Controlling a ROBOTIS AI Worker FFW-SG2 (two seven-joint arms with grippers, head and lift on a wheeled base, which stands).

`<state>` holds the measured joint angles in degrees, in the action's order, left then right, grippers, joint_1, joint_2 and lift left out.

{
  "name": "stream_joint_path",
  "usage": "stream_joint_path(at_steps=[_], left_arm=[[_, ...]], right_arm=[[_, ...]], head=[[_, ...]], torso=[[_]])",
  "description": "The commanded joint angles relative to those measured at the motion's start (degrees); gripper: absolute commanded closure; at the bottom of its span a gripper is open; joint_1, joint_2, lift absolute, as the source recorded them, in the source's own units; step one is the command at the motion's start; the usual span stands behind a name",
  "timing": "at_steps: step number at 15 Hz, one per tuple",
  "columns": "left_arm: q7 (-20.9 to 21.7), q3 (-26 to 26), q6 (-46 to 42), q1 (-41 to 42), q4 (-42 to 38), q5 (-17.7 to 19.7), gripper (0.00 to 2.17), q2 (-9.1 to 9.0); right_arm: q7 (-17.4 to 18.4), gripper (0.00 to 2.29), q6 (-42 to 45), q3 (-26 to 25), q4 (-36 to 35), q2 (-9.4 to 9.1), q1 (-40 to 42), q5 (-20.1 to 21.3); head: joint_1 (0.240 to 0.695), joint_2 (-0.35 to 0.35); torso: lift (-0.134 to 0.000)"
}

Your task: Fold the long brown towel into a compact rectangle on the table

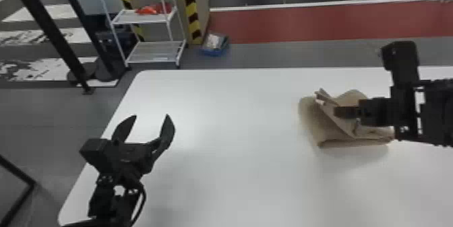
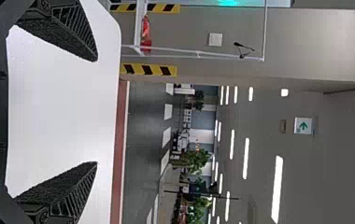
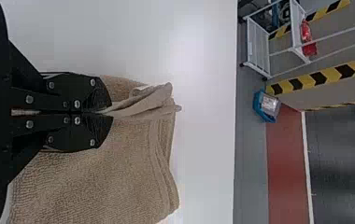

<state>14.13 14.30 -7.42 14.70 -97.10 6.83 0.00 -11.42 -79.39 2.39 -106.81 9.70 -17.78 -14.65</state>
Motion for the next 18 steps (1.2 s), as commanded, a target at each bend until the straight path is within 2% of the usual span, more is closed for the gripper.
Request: stream_joint_path(at_steps=[1, 4, 6, 8, 11, 13, 18], left_arm=[[0.0, 0.0, -0.2, 0.1, 0.0, 0.0, 0.09, -0.15], [0.0, 0.2, -0.2, 0.1, 0.0, 0.0, 0.09, -0.15], [0.0, 0.1, 0.0, 0.0, 0.1, 0.0, 0.09, -0.15], [0.0, 0.1, 0.0, 0.0, 0.1, 0.0, 0.09, -0.15], [0.0, 0.4, 0.0, 0.0, 0.2, 0.0, 0.09, -0.15], [0.0, 0.6, -0.2, 0.0, 0.2, 0.2, 0.09, -0.15], [0.0, 0.3, -0.2, -0.4, 0.9, 0.2, 0.09, -0.15]], right_arm=[[0.9, 1.30, 1.7, -0.5, -1.0, -0.12, 0.5, 0.1], [1.9, 1.30, 3.1, -1.1, -1.3, -0.12, 0.3, 0.1], [2.1, 1.30, 4.0, 0.5, -0.7, -0.30, -0.7, 0.8], [2.2, 1.30, 6.3, 1.6, 1.3, -1.71, -1.6, 2.0], [2.2, 1.30, 6.3, 3.0, 2.7, -2.67, -2.7, 2.7], [2.2, 1.30, 3.8, 4.8, 2.7, -2.76, -2.7, 3.7], [2.1, 1.28, 2.8, 5.7, 3.2, -2.76, -2.5, 4.4]], head=[[0.695, 0.150], [0.695, 0.140], [0.695, 0.137], [0.695, 0.140], [0.695, 0.153], [0.695, 0.167], [0.695, 0.179]], torso=[[-0.123], [-0.123], [-0.123], [-0.123], [-0.123], [-0.123], [-0.123]])
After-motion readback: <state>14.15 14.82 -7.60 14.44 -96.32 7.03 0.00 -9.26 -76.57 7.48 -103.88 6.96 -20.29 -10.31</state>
